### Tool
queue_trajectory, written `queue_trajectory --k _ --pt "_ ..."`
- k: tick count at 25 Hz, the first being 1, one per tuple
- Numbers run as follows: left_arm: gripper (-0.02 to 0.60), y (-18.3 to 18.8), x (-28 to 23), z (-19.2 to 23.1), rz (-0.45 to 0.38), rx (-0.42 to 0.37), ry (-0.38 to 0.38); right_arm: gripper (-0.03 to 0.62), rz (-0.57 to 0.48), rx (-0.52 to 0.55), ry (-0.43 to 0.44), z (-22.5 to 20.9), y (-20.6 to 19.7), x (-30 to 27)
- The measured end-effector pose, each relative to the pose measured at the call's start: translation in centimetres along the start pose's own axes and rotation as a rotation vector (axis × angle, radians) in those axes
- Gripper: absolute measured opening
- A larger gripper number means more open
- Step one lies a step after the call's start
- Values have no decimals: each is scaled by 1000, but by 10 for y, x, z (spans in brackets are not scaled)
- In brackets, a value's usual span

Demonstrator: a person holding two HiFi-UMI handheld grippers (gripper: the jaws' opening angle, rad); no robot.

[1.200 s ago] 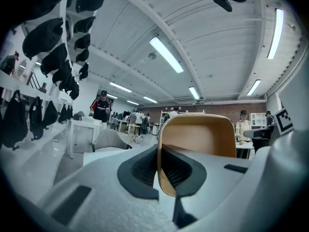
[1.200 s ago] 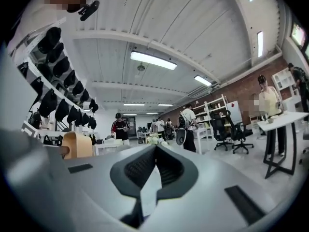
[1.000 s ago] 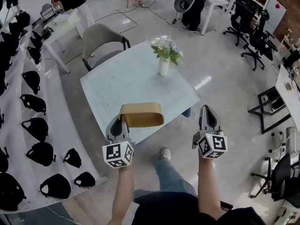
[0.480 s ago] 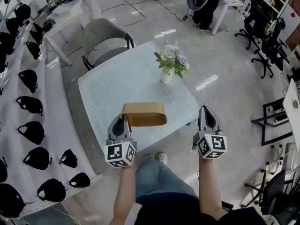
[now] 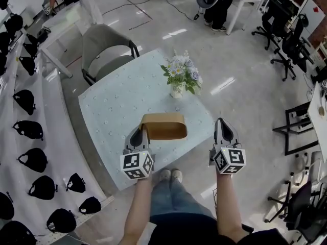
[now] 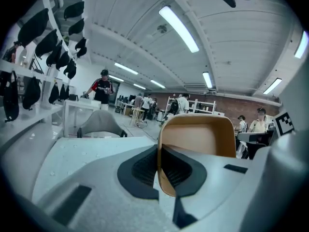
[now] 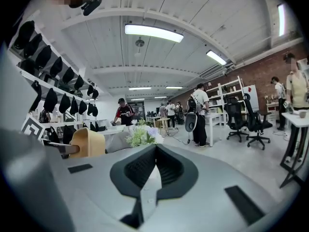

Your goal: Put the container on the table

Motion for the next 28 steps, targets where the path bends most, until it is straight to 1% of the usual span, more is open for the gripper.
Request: queue_trajectory --k 2,4,9,11,15,20,23,25,28 --pt "11 -5 -20 -6 58 35 -12 -2 22 2 7 -4 -4 -12" --pt "11 -15 -40 -12 144 75 -10 -2 56 2 17 -9 -11 -23" --pt "11 -50 -93 -27 354 146 33 -2 161 26 54 -17 -36 -59" --pt "11 -67 -115 -33 425 186 36 -2 201 37 66 -21 -48 -75" --pt "11 -96 -155 -45 559 235 56 -2 270 46 90 -28 -71 -104" --pt "12 -121 -187 -57 646 294 94 -2 338 48 102 -43 -93 -129" --pt "12 -134 -198 -58 706 329 137 -2 340 38 99 -47 -97 -132" --pt "12 -139 -203 -58 741 333 169 -2 331 29 95 -49 -97 -130" --pt "12 -143 -211 -58 755 328 208 -2 321 25 92 -50 -95 -128"
Point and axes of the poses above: the fingertips, and each gripper's own axes: x backward along the fingers, z to its left, y out of its top, the point moved 8 cm from there along x, backward along the fingers, and after that the axes turned 6 degrees about z, right-handed, at the moved point
